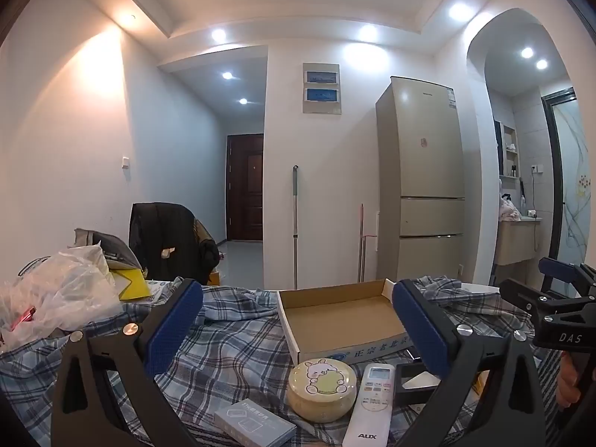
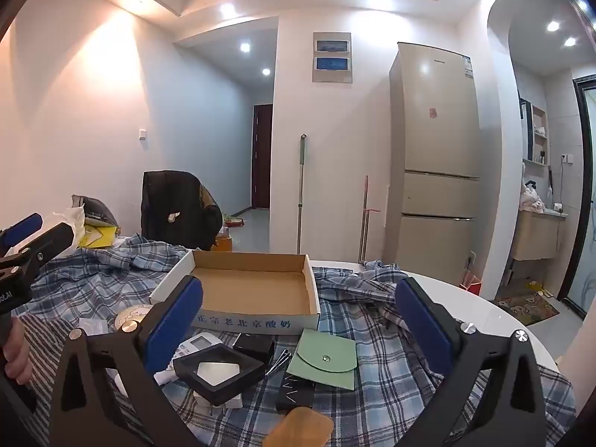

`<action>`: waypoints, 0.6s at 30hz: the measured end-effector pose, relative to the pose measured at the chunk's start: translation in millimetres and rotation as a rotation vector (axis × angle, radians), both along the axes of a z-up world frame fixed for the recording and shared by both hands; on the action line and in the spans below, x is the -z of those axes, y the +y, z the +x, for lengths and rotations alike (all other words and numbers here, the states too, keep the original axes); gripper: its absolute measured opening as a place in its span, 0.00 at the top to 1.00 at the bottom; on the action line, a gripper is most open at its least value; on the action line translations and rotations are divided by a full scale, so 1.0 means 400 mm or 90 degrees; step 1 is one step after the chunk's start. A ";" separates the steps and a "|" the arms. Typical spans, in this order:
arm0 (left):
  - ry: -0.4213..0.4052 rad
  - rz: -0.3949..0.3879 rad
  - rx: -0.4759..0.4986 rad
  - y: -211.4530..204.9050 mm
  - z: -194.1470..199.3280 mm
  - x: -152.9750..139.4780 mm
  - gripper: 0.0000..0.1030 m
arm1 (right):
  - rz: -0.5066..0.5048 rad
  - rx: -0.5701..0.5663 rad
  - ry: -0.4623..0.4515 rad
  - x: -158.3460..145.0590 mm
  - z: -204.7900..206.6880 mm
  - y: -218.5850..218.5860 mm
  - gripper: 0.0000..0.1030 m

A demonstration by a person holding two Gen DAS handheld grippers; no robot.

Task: Organize rigid objects

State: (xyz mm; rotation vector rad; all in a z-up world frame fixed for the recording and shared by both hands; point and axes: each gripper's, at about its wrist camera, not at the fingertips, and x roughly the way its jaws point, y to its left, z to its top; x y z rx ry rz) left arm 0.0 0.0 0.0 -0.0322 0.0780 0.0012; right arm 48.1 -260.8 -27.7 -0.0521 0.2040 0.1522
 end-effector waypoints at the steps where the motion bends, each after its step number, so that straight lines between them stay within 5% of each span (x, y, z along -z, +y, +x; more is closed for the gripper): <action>1: 0.009 -0.007 0.001 0.001 0.001 0.000 0.00 | -0.002 0.000 0.002 0.000 0.000 0.000 0.00; 9: -0.009 0.030 0.004 -0.017 -0.009 0.002 0.00 | -0.022 0.004 0.009 0.000 -0.001 -0.004 0.00; 18: 0.009 0.016 0.004 -0.011 -0.006 0.006 0.00 | -0.020 0.005 0.018 0.002 0.010 -0.003 0.00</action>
